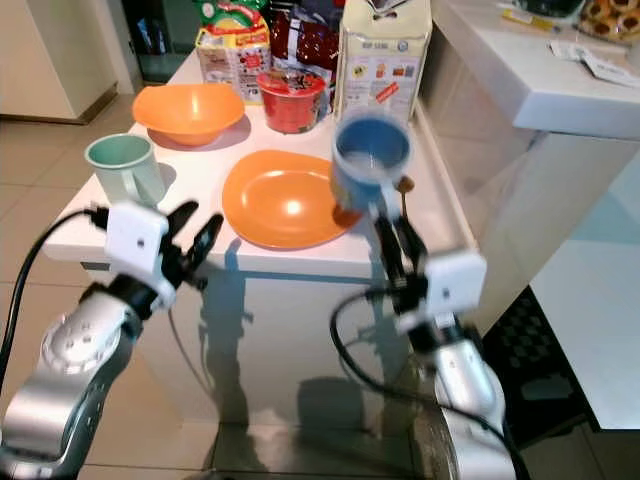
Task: Setting the table
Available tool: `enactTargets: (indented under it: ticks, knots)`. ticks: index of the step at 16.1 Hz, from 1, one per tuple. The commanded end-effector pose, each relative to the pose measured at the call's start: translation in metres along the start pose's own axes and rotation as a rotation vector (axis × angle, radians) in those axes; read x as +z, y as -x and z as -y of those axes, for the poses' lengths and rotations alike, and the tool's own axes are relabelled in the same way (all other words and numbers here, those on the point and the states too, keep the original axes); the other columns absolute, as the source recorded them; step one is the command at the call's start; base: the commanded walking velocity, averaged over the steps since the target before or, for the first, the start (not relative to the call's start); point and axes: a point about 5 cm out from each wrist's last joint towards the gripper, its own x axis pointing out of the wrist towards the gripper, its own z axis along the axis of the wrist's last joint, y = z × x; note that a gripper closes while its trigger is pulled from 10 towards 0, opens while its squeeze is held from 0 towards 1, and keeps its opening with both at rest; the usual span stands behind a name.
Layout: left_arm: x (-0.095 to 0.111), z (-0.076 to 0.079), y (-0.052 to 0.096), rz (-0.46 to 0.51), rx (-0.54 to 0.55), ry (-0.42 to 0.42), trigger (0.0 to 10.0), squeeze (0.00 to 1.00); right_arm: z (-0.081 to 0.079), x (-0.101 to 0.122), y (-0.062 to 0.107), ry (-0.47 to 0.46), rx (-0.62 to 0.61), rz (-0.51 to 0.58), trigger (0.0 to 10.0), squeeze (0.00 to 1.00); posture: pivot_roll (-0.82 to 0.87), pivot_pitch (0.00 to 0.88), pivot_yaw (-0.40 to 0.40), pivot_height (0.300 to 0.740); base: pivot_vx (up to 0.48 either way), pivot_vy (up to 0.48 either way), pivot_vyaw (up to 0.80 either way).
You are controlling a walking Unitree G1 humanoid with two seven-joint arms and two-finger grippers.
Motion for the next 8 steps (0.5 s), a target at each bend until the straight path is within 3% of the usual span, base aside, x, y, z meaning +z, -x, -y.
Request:
enactTargets:
  ticks: [1, 3, 8]
  knots:
    - [0.005, 0.002, 0.001, 0.029, -0.019, -0.003, 10.0, 0.0, 0.002, 0.007, 0.002, 0.028, -0.001, 0.027, 10.0, 0.0, 0.02, 0.003, -0.028, 0.74, 0.0, -0.364, 0.0]
    - [0.0, 0.004, 0.01, 0.024, -0.035, -0.002, 10.0, 0.0, 0.004, 0.007, 0.015, 0.037, -0.016, 0.01, 10.0, 0.0, 0.02, 0.009, -0.029, 0.74, 0.0, -0.48, 0.0]
    - [0.0, 0.004, 0.012, 0.027, -0.037, -0.016, 10.0, 0.0, 0.007, 0.006, 0.019, 0.046, -0.037, -0.003, 10.0, 0.0, 0.03, 0.013, -0.034, 0.74, 0.0, -0.48, 0.0]
